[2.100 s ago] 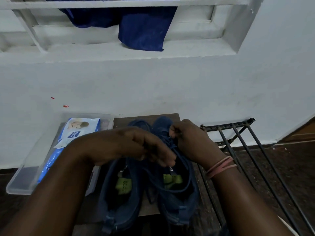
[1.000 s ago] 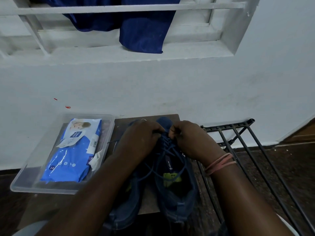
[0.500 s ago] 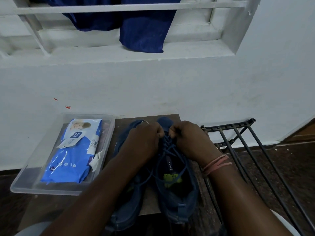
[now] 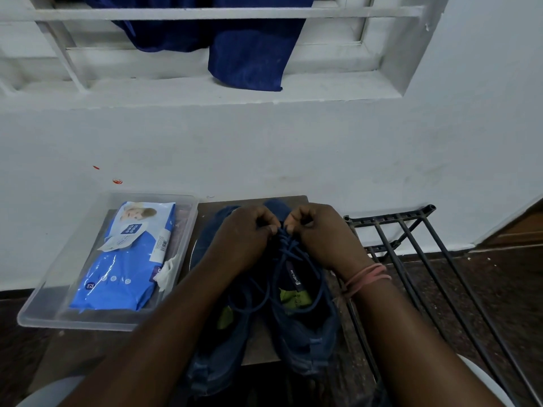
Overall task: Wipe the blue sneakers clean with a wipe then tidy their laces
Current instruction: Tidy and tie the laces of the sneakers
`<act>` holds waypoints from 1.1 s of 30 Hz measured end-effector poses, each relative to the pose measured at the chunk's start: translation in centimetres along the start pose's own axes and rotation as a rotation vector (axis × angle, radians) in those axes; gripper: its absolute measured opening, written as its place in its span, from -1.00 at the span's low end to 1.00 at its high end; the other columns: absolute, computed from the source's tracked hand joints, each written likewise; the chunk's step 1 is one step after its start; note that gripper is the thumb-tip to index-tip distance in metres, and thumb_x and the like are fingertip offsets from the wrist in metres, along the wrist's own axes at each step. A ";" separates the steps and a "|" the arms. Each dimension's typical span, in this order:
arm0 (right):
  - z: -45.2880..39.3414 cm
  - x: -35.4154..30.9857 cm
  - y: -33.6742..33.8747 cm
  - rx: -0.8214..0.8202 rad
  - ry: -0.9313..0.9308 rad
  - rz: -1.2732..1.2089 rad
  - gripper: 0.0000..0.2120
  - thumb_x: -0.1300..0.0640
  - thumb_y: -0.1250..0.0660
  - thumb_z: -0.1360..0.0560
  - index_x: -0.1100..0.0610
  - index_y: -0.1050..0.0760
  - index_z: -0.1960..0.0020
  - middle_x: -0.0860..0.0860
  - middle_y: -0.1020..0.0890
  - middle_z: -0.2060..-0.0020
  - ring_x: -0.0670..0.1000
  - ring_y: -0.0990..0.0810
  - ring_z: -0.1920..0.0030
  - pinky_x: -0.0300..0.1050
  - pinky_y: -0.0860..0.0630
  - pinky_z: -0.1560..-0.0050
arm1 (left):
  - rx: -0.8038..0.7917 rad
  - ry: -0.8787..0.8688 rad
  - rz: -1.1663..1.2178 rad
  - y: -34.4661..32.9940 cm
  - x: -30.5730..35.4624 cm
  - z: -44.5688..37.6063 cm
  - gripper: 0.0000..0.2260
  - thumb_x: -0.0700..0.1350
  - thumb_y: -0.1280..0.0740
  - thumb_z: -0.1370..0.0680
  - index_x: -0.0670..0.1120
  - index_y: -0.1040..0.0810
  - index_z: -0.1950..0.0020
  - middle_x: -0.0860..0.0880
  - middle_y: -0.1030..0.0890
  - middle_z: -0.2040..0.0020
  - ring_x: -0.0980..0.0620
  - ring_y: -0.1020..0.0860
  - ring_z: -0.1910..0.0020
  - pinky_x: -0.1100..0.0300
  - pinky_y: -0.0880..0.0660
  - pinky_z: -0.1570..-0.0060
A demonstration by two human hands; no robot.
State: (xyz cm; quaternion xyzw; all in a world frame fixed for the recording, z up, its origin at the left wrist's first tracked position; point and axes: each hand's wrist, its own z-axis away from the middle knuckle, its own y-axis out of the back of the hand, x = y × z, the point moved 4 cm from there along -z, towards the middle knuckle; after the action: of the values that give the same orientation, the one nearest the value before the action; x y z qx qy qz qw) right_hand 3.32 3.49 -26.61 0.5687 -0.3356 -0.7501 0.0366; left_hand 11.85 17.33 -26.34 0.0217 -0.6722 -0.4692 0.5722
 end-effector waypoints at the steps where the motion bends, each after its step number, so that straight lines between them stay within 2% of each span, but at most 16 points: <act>1: 0.0 0.1 0.4 -0.001 -0.017 0.017 -0.82 0.32 -0.32 -0.54 0.09 -0.61 0.11 -0.08 -0.65 0.26 -0.15 -0.60 0.24 -0.26 -0.50 0.22 | 0.012 0.010 -0.018 0.2 0.0 0.1 -0.87 -0.18 -0.40 -0.56 0.05 -0.58 -0.03 0.15 -0.62 0.14 0.26 -0.56 0.19 0.36 -0.40 0.26; 3: 0.0 0.6 1.4 0.003 -0.044 0.041 -0.83 0.35 -0.32 -0.51 0.09 -0.56 0.07 -0.08 -0.63 0.29 -0.09 -0.61 0.24 -0.23 -0.54 0.22 | 0.044 0.020 -0.086 0.6 -0.2 0.5 -0.80 -0.22 -0.36 -0.56 0.01 -0.49 -0.13 0.10 -0.61 0.10 0.17 -0.60 0.13 0.35 -0.45 0.26; 5: 0.1 1.1 2.4 -0.003 -0.058 0.096 -0.86 0.35 -0.38 -0.48 0.13 -0.57 0.11 -0.06 -0.65 0.28 -0.09 -0.62 0.27 -0.16 -0.54 0.20 | 0.082 0.000 -0.209 1.0 -0.1 1.0 -0.88 -0.19 -0.34 -0.58 0.00 -0.55 -0.08 0.09 -0.63 0.12 0.09 -0.63 0.12 0.26 -0.48 0.20; 8: 0.3 1.2 2.3 -0.099 -0.052 0.101 -0.88 0.34 -0.43 -0.48 0.16 -0.68 0.15 -0.02 -0.71 0.28 -0.22 -0.61 0.39 -0.28 -0.49 0.28 | 0.053 -0.054 -0.297 0.6 0.3 1.6 -0.93 -0.07 -0.42 -0.57 0.07 -0.70 0.02 0.14 -0.69 0.11 0.22 -0.58 0.19 0.34 -0.41 0.21; 11: 0.2 0.8 1.8 -0.085 0.001 0.141 -0.80 0.32 -0.43 -0.47 0.07 -0.71 0.23 -0.03 -0.73 0.30 -0.09 -0.69 0.30 -0.23 -0.56 0.27 | 0.077 -0.095 -0.287 0.4 0.4 1.6 -0.92 -0.04 -0.44 -0.56 0.10 -0.72 0.00 0.14 -0.72 0.09 0.31 -0.50 0.28 0.47 -0.33 0.26; 15: 0.2 0.3 1.1 -0.066 0.032 0.241 -0.80 0.31 -0.39 -0.48 0.06 -0.70 0.20 -0.06 -0.71 0.28 -0.09 -0.68 0.25 -0.23 -0.58 0.22 | 0.080 -0.122 -0.278 0.4 0.3 1.4 -0.89 -0.03 -0.43 -0.56 0.13 -0.74 -0.01 0.19 -0.72 0.08 0.39 -0.48 0.31 0.57 -0.29 0.28; 17: 0.3 0.0 0.7 -0.094 0.061 0.288 -0.79 0.32 -0.33 -0.48 0.07 -0.65 0.18 -0.07 -0.68 0.26 -0.08 -0.64 0.21 -0.20 -0.57 0.18 | 0.073 -0.155 -0.315 0.3 0.6 1.4 -0.89 -0.04 -0.41 -0.57 0.12 -0.73 0.02 0.18 -0.70 0.09 0.32 -0.52 0.25 0.49 -0.35 0.22; 20: 0.4 -0.3 0.4 -0.124 0.069 0.242 -0.77 0.37 -0.22 -0.47 0.08 -0.51 0.22 -0.06 -0.59 0.30 -0.10 -0.51 0.29 -0.24 -0.44 0.27 | 0.044 -0.123 -0.269 0.1 0.8 1.5 -0.89 -0.08 -0.31 -0.61 0.07 -0.60 0.07 0.15 -0.62 0.18 0.22 -0.55 0.22 0.21 -0.47 0.19; 24: 0.6 0.0 0.9 -0.093 -0.015 -0.010 -0.80 0.33 -0.25 -0.58 0.15 -0.59 0.12 0.00 -0.60 0.29 -0.15 -0.47 0.42 -0.34 -0.44 0.40 | -0.033 -0.009 -0.034 -0.2 0.2 1.2 -0.89 -0.03 -0.25 -0.66 0.11 -0.51 0.05 0.10 -0.64 0.16 0.11 -0.62 0.15 0.08 -0.56 0.10; 28: 0.2 0.4 1.4 -0.020 -0.053 -0.028 -0.82 0.34 -0.34 -0.53 0.13 -0.63 0.16 -0.05 -0.64 0.33 -0.20 -0.54 0.45 -0.32 -0.45 0.40 | 0.022 -0.006 -0.035 0.2 0.2 0.9 -0.94 -0.05 -0.35 -0.62 0.10 -0.57 0.04 0.13 -0.64 0.15 0.23 -0.58 0.14 0.22 -0.49 0.12; 31: 0.0 0.9 1.7 -0.051 -0.131 -0.026 -0.87 0.34 -0.45 -0.48 0.12 -0.60 0.13 -0.02 -0.64 0.31 -0.08 -0.63 0.31 -0.24 -0.53 0.29 | 0.012 0.031 -0.053 0.4 -0.5 0.6 -0.92 -0.10 -0.42 -0.57 0.09 -0.62 0.01 0.15 -0.64 0.14 0.27 -0.58 0.13 0.32 -0.44 0.15; 33: 0.1 1.0 1.7 -0.077 -0.153 -0.009 -0.90 0.33 -0.46 -0.47 0.16 -0.63 0.14 0.02 -0.68 0.29 -0.05 -0.65 0.30 -0.24 -0.55 0.29 | 0.030 0.043 -0.076 0.4 -1.0 0.6 -0.90 -0.11 -0.44 -0.55 0.10 -0.63 0.02 0.18 -0.64 0.16 0.31 -0.57 0.15 0.37 -0.40 0.18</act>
State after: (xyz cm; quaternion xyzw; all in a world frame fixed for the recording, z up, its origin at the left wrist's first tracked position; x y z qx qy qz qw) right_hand 2.29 1.81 -26.53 0.5095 -0.3059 -0.8037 0.0291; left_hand 11.94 18.48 -26.71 0.0657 -0.6654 -0.4799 0.5680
